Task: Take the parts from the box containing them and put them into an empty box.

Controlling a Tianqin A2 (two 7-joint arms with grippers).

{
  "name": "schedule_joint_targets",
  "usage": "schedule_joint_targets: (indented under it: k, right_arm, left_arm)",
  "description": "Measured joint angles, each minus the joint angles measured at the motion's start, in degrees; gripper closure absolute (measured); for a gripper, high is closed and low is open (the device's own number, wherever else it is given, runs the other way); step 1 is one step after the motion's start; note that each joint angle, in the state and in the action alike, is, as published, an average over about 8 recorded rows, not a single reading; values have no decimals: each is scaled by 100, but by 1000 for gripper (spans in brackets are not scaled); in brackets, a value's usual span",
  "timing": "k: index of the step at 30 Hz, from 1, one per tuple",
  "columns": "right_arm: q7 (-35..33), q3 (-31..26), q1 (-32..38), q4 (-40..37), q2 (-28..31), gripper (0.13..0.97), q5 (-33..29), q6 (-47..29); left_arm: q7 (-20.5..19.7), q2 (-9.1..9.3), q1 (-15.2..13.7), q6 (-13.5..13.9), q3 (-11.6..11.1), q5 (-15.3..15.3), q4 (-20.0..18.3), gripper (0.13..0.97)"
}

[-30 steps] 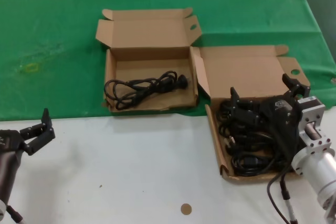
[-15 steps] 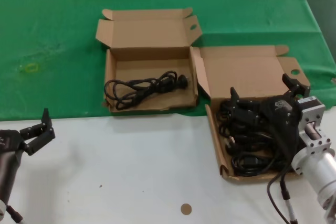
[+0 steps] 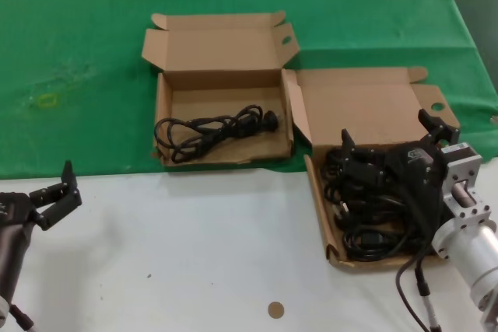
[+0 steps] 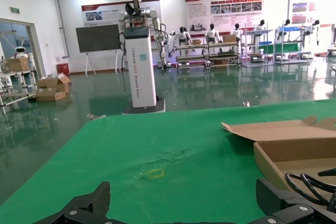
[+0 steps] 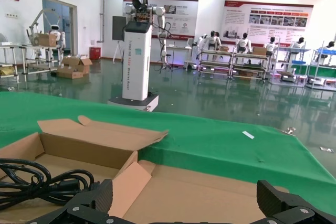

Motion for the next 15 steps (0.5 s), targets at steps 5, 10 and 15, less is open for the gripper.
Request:
schedule_joint_targets:
  k: [5, 10, 15]
  right_arm:
    - [0, 0, 0, 0, 0, 129, 0, 0]
    - [0, 0, 0, 0, 0, 129, 0, 0]
    - [0, 0, 0, 0, 0, 129, 0, 0]
  left_arm:
    - [0, 0, 0, 0, 0, 0, 0, 132]
    - [0, 0, 0, 0, 0, 0, 0, 132]
    - [0, 0, 0, 0, 0, 0, 0, 132]
